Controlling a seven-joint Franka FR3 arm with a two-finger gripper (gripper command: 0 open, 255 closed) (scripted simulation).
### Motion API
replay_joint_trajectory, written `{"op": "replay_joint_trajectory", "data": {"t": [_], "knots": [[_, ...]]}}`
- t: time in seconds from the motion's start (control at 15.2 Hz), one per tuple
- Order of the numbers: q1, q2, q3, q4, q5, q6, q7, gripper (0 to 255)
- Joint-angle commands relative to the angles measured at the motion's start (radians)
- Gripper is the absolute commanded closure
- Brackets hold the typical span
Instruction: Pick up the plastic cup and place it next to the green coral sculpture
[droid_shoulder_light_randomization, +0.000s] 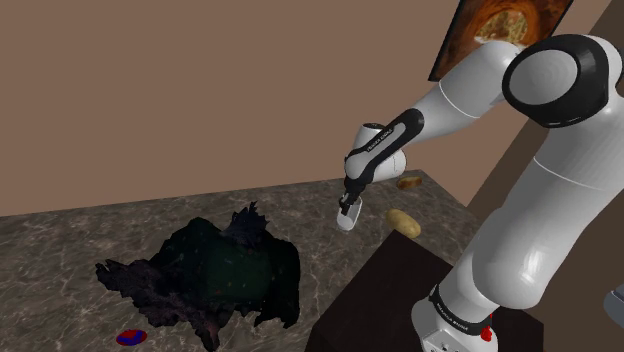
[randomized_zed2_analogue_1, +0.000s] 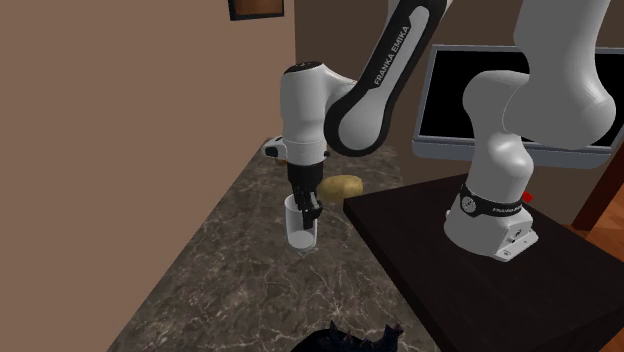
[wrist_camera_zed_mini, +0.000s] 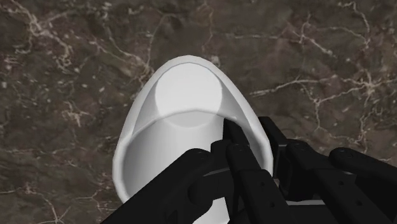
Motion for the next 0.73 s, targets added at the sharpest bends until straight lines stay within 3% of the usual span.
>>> {"op": "replay_joint_trajectory", "data": {"t": [0.0, 0.66], "knots": [[0.0, 0.001, 0.0, 0.0, 0.0, 0.0, 0.0, 255], [-0.006, -0.136, -0.009, 0.01, -0.094, -0.139, 0.07, 255]]}}
